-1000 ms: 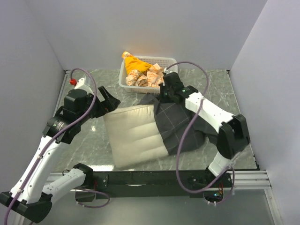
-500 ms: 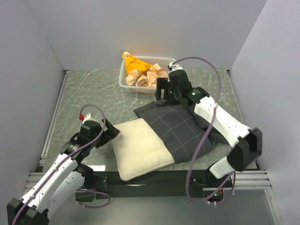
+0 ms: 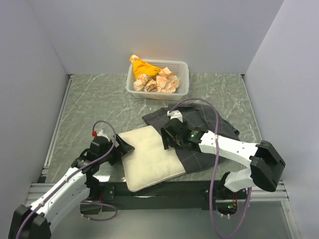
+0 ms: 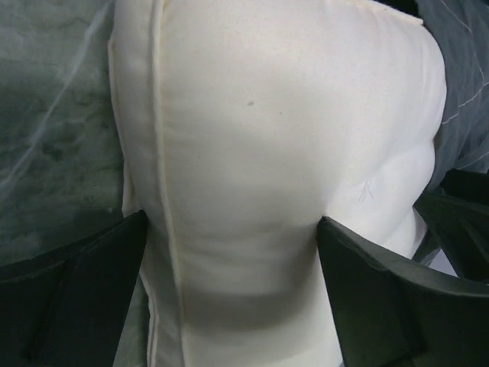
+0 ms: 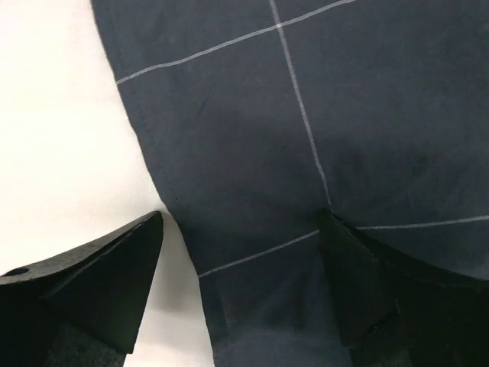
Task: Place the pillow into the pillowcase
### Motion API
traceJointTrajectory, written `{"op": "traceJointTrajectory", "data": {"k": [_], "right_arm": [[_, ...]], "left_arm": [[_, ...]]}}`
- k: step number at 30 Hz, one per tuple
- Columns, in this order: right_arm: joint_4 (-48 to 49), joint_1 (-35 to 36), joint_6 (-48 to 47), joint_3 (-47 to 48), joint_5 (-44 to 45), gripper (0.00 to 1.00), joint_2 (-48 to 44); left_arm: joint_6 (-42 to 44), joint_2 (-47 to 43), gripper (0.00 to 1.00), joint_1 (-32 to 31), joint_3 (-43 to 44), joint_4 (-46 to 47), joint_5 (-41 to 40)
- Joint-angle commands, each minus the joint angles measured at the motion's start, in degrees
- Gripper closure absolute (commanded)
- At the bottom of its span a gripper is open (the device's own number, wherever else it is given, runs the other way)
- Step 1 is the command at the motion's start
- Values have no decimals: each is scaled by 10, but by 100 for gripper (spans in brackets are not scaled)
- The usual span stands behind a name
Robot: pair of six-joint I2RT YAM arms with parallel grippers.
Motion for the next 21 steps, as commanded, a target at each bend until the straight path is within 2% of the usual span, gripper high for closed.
{"op": "traceJointTrajectory", "data": {"k": [1, 2, 3, 4, 5, 6, 7, 8, 9, 13, 15, 17, 20, 21], "right_arm": [[-4, -1, 13, 19, 78, 15, 18], [-10, -1, 9, 23, 85, 24, 22], [-15, -3, 7, 36, 100, 33, 30], [-23, -5, 1, 51, 103, 46, 34], [-47, -4, 0, 70, 104, 72, 38], [-57, 3, -3, 124, 100, 83, 46], [-64, 15, -12, 156, 81, 90, 52], [-80, 34, -14, 192, 80, 98, 60], [-96, 54, -14, 277, 76, 100, 88], [-145, 184, -13, 467, 47, 100, 190], [-173, 204, -8, 518, 61, 100, 235], [-150, 195, 0, 493, 55, 100, 236], [-100, 156, 13, 395, 36, 99, 194], [-91, 146, 18, 351, 38, 95, 167]], "left_arm": [[-4, 66, 13, -7, -9, 84, 18], [-8, 74, 21, -9, -10, 94, 21], [-12, 80, 51, -11, -10, 109, 20], [-15, 87, 70, -12, -9, 116, 19], [-23, 90, 82, -13, -4, 121, 13], [-28, 93, 91, -13, -1, 127, 7], [-34, 99, 99, -13, 14, 125, 1], [-52, 102, 99, -14, 25, 118, -21], [-62, 104, 99, -14, 34, 114, -31], [-116, 86, 99, -29, 102, 95, -96], [-122, 85, 99, -44, 134, 73, -142], [-120, 88, 99, -56, 175, 25, -175], [-110, 85, 99, -56, 183, 8, -206], [-109, 85, 99, -56, 179, 11, -209]]}}
